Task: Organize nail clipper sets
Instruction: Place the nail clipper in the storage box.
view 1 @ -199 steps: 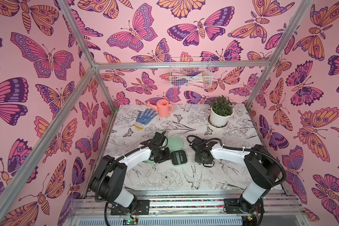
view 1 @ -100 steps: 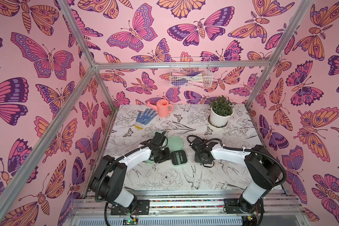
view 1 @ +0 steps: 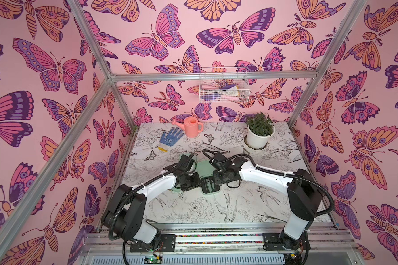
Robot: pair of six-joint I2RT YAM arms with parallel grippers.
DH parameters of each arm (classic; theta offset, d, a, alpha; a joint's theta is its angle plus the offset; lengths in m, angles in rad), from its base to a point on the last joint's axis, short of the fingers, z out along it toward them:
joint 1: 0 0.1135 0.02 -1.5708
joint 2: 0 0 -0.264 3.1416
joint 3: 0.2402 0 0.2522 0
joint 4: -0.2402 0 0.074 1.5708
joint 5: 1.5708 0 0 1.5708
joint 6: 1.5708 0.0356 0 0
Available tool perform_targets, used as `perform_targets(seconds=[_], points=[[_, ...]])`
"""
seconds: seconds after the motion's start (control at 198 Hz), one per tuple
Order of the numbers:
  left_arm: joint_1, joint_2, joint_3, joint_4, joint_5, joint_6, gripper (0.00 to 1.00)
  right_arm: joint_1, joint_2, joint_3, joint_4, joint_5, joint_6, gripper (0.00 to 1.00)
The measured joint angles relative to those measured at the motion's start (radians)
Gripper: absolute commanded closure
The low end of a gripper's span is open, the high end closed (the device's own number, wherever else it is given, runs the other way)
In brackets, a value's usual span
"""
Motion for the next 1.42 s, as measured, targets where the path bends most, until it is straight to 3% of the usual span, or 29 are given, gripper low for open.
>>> perform_targets(seconds=[0.303,1.415], points=[[0.000,0.000,0.000,0.000,0.000,0.000,0.55,0.021,0.108,0.019,0.003,-0.023,-0.048,0.94],[0.000,0.000,0.000,0.000,0.000,0.000,0.55,0.021,0.151,0.030,0.081,-0.002,-0.035,0.94]])
